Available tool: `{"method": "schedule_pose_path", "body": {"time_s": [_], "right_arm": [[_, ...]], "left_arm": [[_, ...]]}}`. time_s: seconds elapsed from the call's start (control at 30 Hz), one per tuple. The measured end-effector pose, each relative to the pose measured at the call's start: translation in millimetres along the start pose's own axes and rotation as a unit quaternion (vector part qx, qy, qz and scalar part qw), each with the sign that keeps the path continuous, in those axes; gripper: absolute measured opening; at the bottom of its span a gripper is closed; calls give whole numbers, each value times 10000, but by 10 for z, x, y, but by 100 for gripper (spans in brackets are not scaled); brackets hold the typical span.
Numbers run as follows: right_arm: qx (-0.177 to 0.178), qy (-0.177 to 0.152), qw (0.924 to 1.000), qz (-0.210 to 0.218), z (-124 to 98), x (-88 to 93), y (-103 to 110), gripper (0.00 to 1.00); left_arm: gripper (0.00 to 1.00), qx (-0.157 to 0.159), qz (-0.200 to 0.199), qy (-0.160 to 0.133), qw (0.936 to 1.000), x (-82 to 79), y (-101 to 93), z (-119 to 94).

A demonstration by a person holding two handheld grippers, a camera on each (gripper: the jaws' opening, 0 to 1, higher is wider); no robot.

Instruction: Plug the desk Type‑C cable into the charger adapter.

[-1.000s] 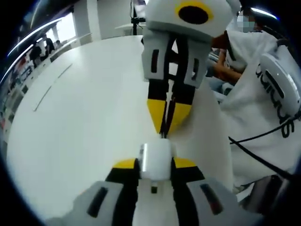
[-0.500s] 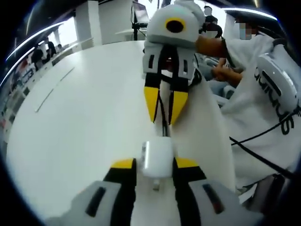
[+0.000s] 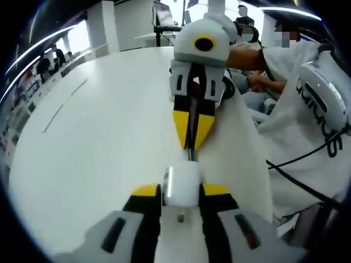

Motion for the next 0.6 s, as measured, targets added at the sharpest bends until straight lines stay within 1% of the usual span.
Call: {"method": "schedule_pose_path", "body": {"time_s": [0.13,0.2,0.37,0.5,0.6], "right_arm": [[1,5,10000,78,3,-6,-5,3],[58,38,9999,100,5,-4,-22,2],[65,67,9997,211,7,-4,-15,1],[101,184,9996,175,23,-15,-17,0],[118,264,9994,193,27,-23,-18,0]], "left_arm": [[25,8,2,30,10000,-3,6,0],[25,-51,-30,51,10000,-5,24,3],[24,-36,7,-27,10000,-8,25,2],[24,-36,-21,-114,9999,-12,29,3],[24,-14,-50,-78,10000,-14,29,11]]}}
Point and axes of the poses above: the point that each gripper's makers call its tool centre point, and the gripper's own axes: z roughly forward along the fingers, y roughly to its left, x roughly out of its underside, the point moved 1 cm from there along -z, roughly backward along the fingers, and after that the axes turned 14 degrees about -y, right-handed, at the moved point
